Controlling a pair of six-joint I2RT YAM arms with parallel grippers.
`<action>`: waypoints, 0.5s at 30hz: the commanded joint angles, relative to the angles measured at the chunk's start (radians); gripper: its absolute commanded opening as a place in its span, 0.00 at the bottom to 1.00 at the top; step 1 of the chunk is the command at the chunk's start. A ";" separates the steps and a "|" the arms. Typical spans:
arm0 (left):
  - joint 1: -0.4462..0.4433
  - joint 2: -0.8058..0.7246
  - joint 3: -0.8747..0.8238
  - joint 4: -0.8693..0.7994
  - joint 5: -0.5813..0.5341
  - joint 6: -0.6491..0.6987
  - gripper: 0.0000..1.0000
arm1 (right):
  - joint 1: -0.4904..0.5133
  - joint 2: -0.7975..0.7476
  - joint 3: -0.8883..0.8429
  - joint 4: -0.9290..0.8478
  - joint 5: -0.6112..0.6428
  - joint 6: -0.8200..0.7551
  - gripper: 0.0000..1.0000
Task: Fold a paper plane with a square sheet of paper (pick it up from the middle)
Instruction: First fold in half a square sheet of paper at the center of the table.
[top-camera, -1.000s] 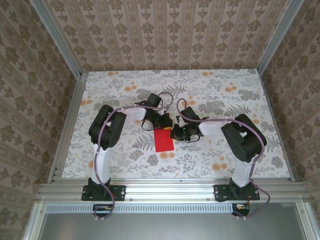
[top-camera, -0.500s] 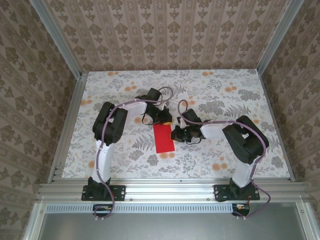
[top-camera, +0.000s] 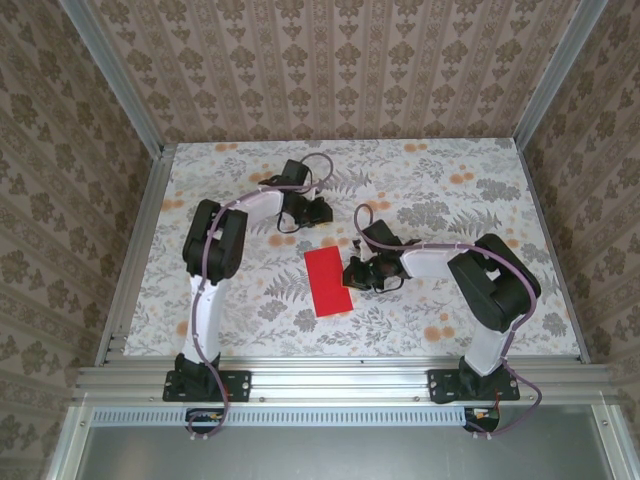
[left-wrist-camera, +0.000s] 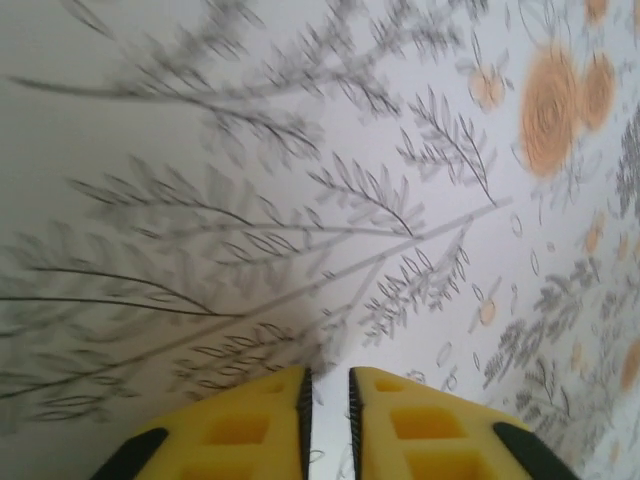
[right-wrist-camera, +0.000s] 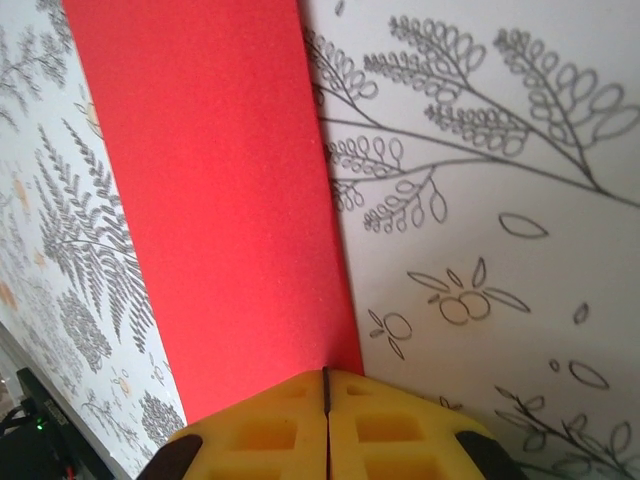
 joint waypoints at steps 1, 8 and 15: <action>0.036 -0.130 0.015 -0.036 -0.074 0.044 0.27 | 0.012 -0.033 0.064 -0.143 0.067 0.001 0.11; 0.087 -0.402 -0.214 -0.039 -0.224 0.018 0.47 | 0.085 -0.033 0.301 -0.364 0.409 -0.161 0.35; 0.138 -0.649 -0.494 -0.048 -0.421 -0.050 0.62 | 0.170 0.129 0.489 -0.520 0.611 -0.258 0.46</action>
